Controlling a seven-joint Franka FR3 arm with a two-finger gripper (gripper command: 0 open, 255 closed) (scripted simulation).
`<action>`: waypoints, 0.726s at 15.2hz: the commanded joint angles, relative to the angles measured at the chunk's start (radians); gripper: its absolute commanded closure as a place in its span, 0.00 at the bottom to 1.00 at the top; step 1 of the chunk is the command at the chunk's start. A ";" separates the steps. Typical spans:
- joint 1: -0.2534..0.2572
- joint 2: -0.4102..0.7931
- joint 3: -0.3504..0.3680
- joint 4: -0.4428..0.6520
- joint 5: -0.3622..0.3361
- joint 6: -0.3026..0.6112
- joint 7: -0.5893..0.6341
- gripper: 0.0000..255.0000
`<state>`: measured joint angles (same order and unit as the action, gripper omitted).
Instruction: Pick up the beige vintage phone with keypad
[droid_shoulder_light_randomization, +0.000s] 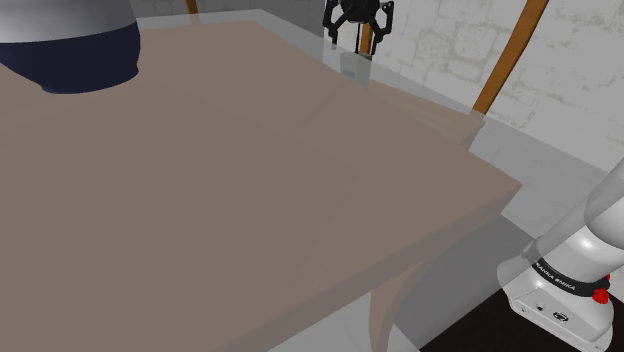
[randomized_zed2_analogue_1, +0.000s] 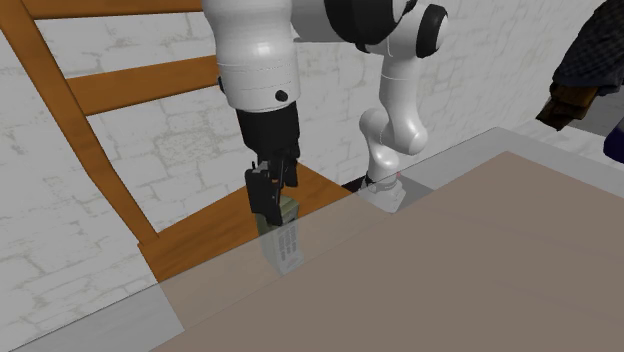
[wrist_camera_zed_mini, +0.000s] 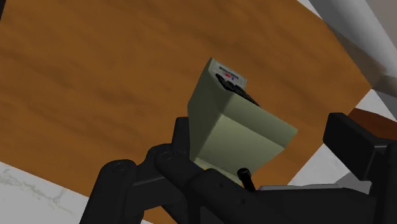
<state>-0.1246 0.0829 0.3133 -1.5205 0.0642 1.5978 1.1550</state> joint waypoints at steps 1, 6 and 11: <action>-0.001 -0.002 -0.001 -0.028 0.001 0.027 -0.001 0.00; -0.002 -0.008 -0.001 -0.071 0.003 0.063 -0.005 1.00; -0.002 -0.007 -0.001 -0.070 0.003 0.064 -0.005 1.00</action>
<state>-0.1262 0.0731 0.3123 -1.5891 0.0672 1.6614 1.1499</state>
